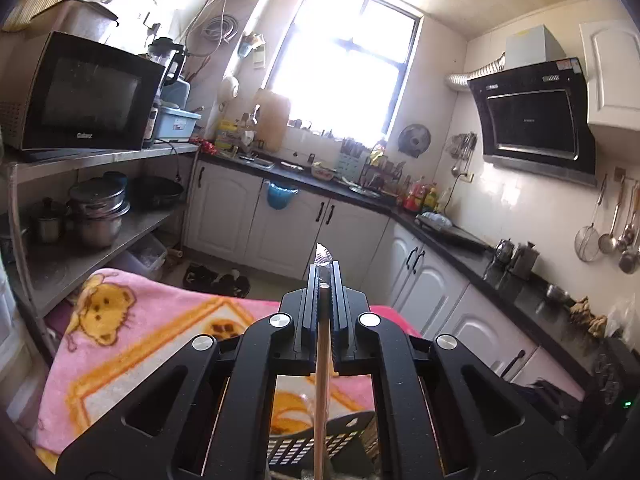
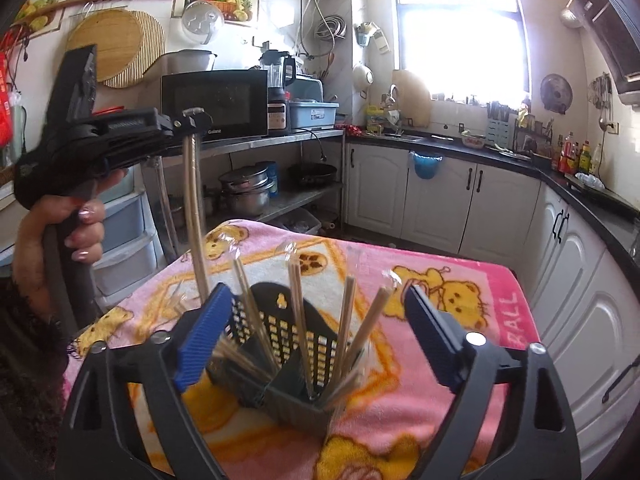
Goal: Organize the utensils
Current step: 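Lower the left tool's chopstick into the caddy and open the left tool, then move both open tools to the wrapped chopsticks lying on the blanket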
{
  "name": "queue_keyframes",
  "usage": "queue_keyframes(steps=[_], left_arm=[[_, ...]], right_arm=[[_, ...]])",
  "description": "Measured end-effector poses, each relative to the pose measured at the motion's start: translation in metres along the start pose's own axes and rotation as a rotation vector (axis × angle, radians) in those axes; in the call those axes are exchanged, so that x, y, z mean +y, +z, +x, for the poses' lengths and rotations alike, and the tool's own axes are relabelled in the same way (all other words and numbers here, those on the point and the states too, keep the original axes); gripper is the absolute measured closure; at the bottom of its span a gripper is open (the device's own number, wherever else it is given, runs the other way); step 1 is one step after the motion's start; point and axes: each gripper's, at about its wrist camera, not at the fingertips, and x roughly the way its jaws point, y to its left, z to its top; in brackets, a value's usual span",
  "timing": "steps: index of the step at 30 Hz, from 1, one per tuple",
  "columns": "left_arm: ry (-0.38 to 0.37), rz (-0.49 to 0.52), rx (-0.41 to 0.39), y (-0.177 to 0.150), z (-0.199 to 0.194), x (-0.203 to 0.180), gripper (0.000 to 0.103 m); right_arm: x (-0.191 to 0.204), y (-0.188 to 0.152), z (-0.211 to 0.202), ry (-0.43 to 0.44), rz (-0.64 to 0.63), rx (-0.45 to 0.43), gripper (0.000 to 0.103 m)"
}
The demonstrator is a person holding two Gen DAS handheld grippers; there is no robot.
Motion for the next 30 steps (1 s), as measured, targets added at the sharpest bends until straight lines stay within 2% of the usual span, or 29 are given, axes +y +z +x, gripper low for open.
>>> queue_keyframes(steps=[6,11,15,20,21,28,30], left_arm=[[0.007,0.03,0.003,-0.024,0.001,0.001,0.1],[0.011,0.019,0.047,-0.042,0.0,0.003,0.097],[0.034,0.006,0.085,-0.058,-0.007,0.006,0.076],[0.052,-0.036,0.138,-0.08,-0.021,0.014,0.062],[0.056,-0.039,0.142,-0.083,-0.024,0.015,0.057],[0.057,-0.09,0.148,-0.097,-0.051,0.02,0.039],[0.058,-0.098,0.16,-0.102,-0.058,0.02,0.03]], right_arm=[[0.003,-0.021,-0.015,0.006,0.017,0.02,0.01],[0.005,-0.037,-0.022,0.003,0.037,0.048,0.01],[0.007,-0.05,-0.024,0.002,0.047,0.077,0.01],[0.009,-0.066,-0.026,0.003,0.061,0.109,0.01],[0.008,-0.069,-0.026,0.003,0.066,0.116,0.01],[0.009,-0.085,-0.029,0.006,0.082,0.146,0.01],[0.009,-0.089,-0.031,0.009,0.088,0.151,0.01]])
